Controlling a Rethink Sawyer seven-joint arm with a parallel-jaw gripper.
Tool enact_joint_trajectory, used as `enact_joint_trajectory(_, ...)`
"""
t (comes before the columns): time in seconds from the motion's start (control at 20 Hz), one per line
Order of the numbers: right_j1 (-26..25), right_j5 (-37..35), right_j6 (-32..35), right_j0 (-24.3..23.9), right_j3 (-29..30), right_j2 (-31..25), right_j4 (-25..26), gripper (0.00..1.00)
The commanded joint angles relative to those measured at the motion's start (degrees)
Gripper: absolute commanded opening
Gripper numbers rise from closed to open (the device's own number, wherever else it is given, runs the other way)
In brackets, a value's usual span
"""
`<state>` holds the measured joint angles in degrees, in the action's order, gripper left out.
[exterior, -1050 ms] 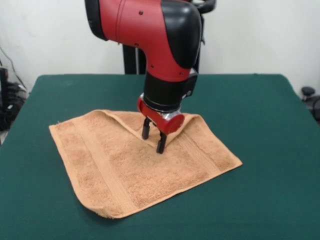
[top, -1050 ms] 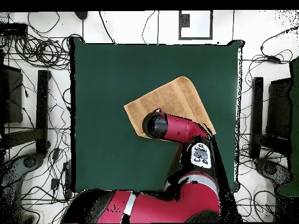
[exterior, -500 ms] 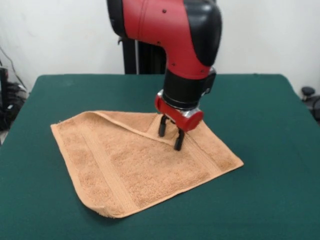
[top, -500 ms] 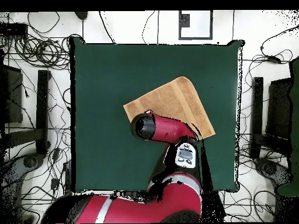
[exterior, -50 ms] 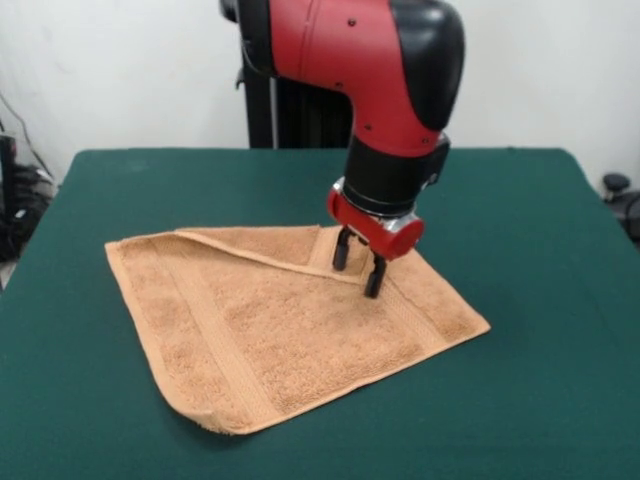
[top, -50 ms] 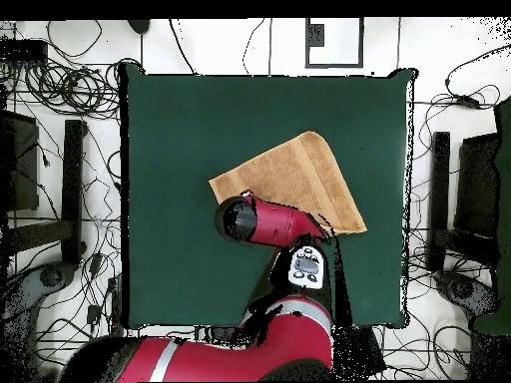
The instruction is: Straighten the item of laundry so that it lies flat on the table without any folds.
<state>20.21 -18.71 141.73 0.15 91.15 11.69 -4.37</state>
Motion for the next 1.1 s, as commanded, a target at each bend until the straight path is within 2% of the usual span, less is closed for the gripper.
enact_joint_trajectory(0.05, -3.39, 2.16, 6.88, -1.58, 5.28, -6.65, -1.83, 1.0)
enact_joint_trajectory(0.2, -4.53, 0.91, 1.28, -5.83, 2.94, -8.14, 0.88, 1.0)
enact_joint_trajectory(0.4, -6.0, -1.33, -2.53, -9.8, 0.74, -10.49, 2.28, 1.0)
enact_joint_trajectory(0.55, -6.11, -2.75, -2.02, -9.57, 0.39, -10.34, 2.64, 1.0)
enact_joint_trajectory(0.7, -5.18, -8.55, -2.65, -8.33, -0.48, -9.33, 3.42, 1.0)
enact_joint_trajectory(0.8, -4.23, -10.73, -2.15, -6.85, 0.14, -8.84, 3.62, 1.0)
enact_joint_trajectory(1.1, -1.87, -12.43, -2.87, -7.28, 4.2, -10.24, 3.87, 1.0)
